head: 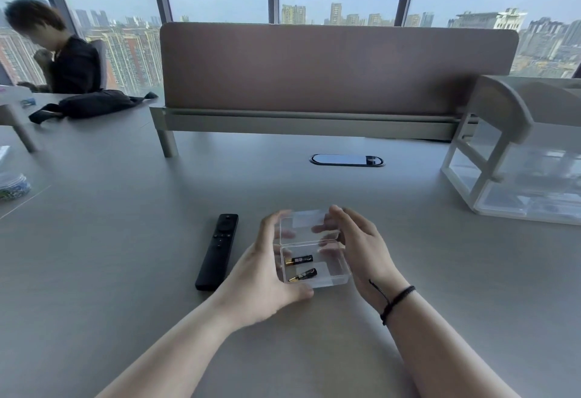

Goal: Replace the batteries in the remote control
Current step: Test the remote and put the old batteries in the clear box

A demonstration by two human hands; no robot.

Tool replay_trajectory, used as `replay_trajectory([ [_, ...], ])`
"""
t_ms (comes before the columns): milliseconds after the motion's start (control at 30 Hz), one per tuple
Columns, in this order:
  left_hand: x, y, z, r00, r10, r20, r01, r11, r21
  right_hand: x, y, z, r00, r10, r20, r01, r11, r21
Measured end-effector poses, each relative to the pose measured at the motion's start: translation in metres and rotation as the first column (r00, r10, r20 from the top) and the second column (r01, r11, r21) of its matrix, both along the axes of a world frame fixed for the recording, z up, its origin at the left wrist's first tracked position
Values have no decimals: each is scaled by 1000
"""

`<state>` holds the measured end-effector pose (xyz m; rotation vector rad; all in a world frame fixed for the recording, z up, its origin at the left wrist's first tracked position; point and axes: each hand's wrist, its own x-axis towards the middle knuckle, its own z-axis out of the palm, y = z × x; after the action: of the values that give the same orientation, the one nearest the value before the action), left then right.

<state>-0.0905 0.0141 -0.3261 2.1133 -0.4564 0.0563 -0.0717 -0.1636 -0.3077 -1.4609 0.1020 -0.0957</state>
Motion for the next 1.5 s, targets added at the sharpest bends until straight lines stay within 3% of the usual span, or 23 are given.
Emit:
replay_trajectory([
  [67,3,3,-2,999,41,29,-42,998,48,0,-2,2,998,54,-15,-55,998,-35],
  [133,7,5,-5,996,69,55,-74,993,95,-1,-6,2,996,90,8,-87,980,-177],
  [233,8,6,-8,993,80,90,-93,984,154,-1,-10,-4,989,125,83,-55,816,-576],
  [300,9,6,-10,992,75,101,-90,984,155,-1,-12,-6,980,179,84,-73,725,-685],
  [1000,12,7,-10,988,56,141,-68,994,81,1,-19,-16,907,419,-48,-285,525,-802],
  [1100,12,6,-11,985,53,164,-71,992,102,2,-20,-22,896,444,-8,-261,512,-818],
  [1333,12,8,-8,969,103,225,-141,976,163,14,-31,-28,959,279,41,-112,509,-854],
  [1500,16,15,-4,913,269,308,-315,942,111,18,-37,-34,975,208,81,-38,514,-857],
])
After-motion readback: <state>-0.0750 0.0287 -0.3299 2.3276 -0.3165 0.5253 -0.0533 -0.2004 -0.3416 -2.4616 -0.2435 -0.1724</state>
